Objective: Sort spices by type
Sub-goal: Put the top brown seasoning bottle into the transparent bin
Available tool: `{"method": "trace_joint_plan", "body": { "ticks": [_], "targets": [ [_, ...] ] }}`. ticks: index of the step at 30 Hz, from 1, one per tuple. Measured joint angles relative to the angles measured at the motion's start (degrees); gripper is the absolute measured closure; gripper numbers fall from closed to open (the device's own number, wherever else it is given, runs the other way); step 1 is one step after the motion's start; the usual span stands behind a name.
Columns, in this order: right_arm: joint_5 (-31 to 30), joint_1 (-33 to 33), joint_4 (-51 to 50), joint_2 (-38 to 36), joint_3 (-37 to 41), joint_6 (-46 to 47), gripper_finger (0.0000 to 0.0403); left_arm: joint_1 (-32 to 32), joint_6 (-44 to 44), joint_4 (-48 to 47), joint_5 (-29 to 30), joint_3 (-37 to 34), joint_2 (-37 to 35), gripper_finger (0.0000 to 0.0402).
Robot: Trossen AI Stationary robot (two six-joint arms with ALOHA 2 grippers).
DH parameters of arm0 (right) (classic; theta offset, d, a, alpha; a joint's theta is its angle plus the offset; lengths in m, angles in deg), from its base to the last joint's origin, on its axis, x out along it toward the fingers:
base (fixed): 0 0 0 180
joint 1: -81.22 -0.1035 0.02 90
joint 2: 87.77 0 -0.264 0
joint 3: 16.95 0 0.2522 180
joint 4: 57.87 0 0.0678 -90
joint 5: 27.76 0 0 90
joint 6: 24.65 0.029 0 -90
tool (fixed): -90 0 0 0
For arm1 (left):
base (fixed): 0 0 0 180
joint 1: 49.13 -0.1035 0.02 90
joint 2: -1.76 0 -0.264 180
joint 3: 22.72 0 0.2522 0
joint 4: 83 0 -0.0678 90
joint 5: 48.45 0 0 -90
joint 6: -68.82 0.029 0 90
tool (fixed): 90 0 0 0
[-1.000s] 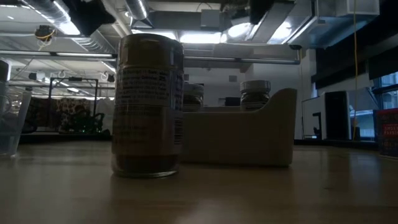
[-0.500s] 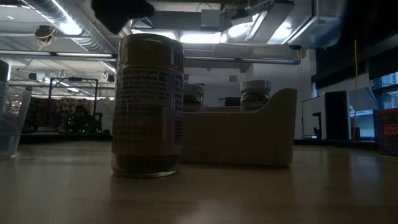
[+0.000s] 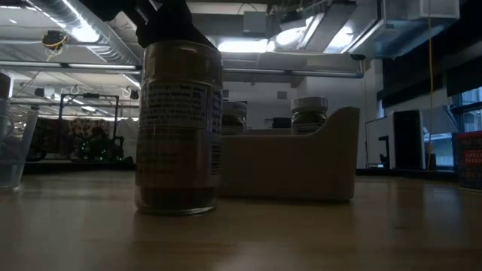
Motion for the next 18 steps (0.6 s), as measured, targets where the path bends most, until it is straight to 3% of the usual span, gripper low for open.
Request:
{"method": "trace_joint_plan", "body": {
  "ticks": [18],
  "targets": [
    [-3.66, -0.20, 1.98, 0.00, 0.05, -1.51, 0.0068, -0.04, 0.22, 0.30, -0.53, -0.02, 0.00, 0.0070]
  ]
}}
